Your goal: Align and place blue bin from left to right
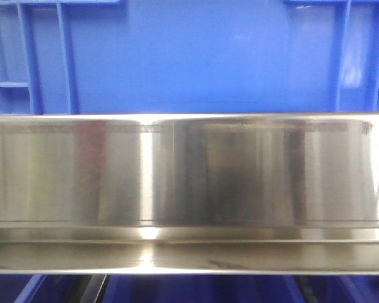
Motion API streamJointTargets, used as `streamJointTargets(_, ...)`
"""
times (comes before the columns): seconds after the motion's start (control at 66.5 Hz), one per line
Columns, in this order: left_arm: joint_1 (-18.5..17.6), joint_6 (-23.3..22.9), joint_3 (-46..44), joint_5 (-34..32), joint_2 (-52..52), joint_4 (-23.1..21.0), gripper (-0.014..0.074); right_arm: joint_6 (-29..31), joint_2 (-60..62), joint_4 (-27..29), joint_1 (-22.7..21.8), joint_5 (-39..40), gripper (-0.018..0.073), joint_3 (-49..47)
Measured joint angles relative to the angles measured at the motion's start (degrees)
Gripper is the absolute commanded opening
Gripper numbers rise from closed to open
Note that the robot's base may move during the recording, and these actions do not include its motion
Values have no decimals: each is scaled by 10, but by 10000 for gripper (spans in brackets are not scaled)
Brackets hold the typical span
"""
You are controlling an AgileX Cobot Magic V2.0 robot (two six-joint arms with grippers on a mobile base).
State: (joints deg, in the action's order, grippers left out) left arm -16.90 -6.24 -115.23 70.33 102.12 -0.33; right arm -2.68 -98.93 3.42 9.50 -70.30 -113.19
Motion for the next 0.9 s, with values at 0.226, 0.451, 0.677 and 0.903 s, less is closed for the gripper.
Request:
streamJointTargets(0.226,0,0,0,0,36,3,590,-2,-43,-1,0,0,549,0)
streamJointTargets(0.451,0,0,0,0,55,3,590,-3,-66,-1,0,-1,549,0)
streamJointTargets(0.677,0,0,0,-1,57,3,472,-3,-69,2,0,-1,314,0)
streamJointTargets(0.903,2,-12,-1,-9,57,8,-109,2,-67,18,0,-3,-66,-3)
